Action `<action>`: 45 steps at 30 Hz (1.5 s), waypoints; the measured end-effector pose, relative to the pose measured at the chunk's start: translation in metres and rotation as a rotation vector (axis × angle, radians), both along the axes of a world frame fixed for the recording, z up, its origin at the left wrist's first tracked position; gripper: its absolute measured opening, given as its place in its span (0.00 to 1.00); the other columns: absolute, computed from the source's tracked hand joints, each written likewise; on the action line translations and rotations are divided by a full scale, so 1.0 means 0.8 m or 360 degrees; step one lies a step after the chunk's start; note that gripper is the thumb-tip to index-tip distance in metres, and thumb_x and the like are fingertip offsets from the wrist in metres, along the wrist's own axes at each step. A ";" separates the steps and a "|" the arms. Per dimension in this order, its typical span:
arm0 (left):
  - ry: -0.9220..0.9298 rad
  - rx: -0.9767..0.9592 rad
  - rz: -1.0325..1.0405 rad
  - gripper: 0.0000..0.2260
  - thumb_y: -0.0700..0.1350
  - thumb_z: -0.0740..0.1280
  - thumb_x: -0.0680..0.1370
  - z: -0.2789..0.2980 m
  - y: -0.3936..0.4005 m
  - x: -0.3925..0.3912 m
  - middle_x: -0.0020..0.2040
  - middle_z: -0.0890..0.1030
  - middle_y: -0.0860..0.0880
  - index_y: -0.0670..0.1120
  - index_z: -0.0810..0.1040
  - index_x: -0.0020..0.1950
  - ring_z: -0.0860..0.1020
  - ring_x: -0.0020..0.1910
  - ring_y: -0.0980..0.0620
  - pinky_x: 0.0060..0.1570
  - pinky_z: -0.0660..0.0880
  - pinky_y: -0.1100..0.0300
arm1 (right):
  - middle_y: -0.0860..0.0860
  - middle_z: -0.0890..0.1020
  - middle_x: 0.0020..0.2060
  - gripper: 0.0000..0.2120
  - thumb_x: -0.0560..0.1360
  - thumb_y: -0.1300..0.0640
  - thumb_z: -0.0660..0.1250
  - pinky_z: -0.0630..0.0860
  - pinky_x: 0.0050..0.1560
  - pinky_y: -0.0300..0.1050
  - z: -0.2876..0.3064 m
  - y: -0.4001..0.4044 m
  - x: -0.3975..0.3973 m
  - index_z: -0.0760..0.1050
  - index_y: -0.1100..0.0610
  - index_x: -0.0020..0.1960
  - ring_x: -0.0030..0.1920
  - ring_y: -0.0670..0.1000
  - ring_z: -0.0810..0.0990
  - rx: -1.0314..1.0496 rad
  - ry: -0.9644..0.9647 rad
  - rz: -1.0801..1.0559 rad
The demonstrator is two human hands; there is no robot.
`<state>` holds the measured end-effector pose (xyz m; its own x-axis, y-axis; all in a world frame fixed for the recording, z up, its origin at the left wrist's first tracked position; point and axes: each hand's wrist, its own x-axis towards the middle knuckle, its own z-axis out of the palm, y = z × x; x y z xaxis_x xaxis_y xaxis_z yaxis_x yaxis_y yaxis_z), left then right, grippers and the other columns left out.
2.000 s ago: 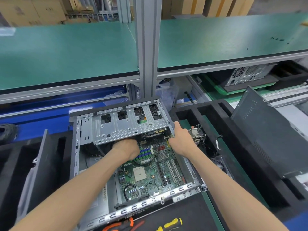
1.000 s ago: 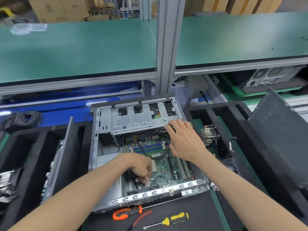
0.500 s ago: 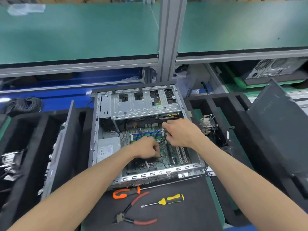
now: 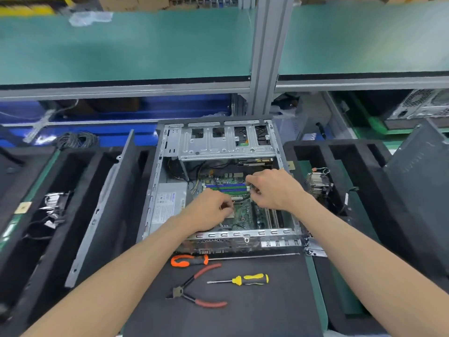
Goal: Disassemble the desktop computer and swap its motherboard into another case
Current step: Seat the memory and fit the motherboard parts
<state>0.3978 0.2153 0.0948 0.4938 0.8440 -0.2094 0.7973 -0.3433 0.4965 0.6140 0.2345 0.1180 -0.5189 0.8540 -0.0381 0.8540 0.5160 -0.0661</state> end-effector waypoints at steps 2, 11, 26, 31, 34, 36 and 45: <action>0.0022 0.0089 0.0051 0.06 0.48 0.65 0.80 0.003 -0.009 -0.004 0.38 0.82 0.55 0.52 0.82 0.48 0.79 0.37 0.55 0.41 0.78 0.56 | 0.47 0.81 0.44 0.13 0.79 0.49 0.58 0.78 0.41 0.50 0.003 -0.013 0.002 0.76 0.51 0.59 0.41 0.54 0.80 -0.0047 0.0097 -0.0016; 0.0085 0.0350 0.0279 0.08 0.49 0.62 0.81 0.013 -0.041 -0.018 0.36 0.81 0.55 0.51 0.81 0.51 0.79 0.39 0.51 0.40 0.75 0.56 | 0.49 0.81 0.44 0.09 0.78 0.54 0.66 0.78 0.43 0.51 0.016 -0.098 -0.008 0.81 0.57 0.54 0.44 0.52 0.80 0.0137 0.0594 0.0102; 0.0179 0.0382 0.0238 0.09 0.50 0.61 0.81 0.020 -0.050 -0.011 0.33 0.74 0.59 0.53 0.80 0.50 0.76 0.38 0.51 0.40 0.73 0.56 | 0.54 0.80 0.47 0.14 0.69 0.62 0.73 0.76 0.31 0.46 -0.092 -0.194 -0.059 0.78 0.58 0.53 0.43 0.53 0.82 0.0044 -0.0361 0.0543; 0.0167 0.0389 0.0241 0.09 0.50 0.60 0.80 0.016 -0.048 -0.012 0.31 0.73 0.60 0.53 0.80 0.49 0.76 0.37 0.50 0.43 0.75 0.54 | 0.62 0.76 0.55 0.15 0.75 0.71 0.60 0.74 0.39 0.56 -0.114 -0.182 -0.082 0.71 0.66 0.61 0.51 0.64 0.80 -0.0068 -0.0372 0.0516; 0.0146 0.0398 0.0244 0.09 0.51 0.61 0.80 0.014 -0.046 -0.013 0.31 0.73 0.61 0.53 0.80 0.49 0.76 0.37 0.50 0.42 0.74 0.55 | 0.61 0.79 0.52 0.12 0.76 0.69 0.60 0.73 0.36 0.53 -0.120 -0.183 -0.090 0.74 0.64 0.58 0.47 0.62 0.82 -0.0042 -0.0376 0.0458; 0.0138 0.0399 0.0250 0.08 0.51 0.61 0.80 0.012 -0.045 -0.014 0.31 0.73 0.61 0.54 0.80 0.49 0.75 0.36 0.50 0.40 0.72 0.56 | 0.60 0.80 0.49 0.11 0.73 0.69 0.64 0.72 0.32 0.51 -0.117 -0.184 -0.092 0.76 0.63 0.55 0.43 0.60 0.82 -0.0024 -0.0401 0.0450; 0.0145 0.0405 0.0245 0.09 0.50 0.60 0.80 0.014 -0.044 -0.013 0.33 0.77 0.58 0.54 0.80 0.50 0.76 0.34 0.54 0.36 0.71 0.58 | 0.52 0.78 0.34 0.13 0.59 0.55 0.77 0.67 0.21 0.43 -0.073 -0.195 -0.077 0.77 0.55 0.40 0.29 0.51 0.78 0.0070 -0.0410 0.0582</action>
<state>0.3872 0.1803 0.1056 0.3449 0.9384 -0.0192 0.8868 -0.3191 0.3344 0.5527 0.0782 0.0598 -0.7653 0.6198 -0.1737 0.6006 0.7847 0.1535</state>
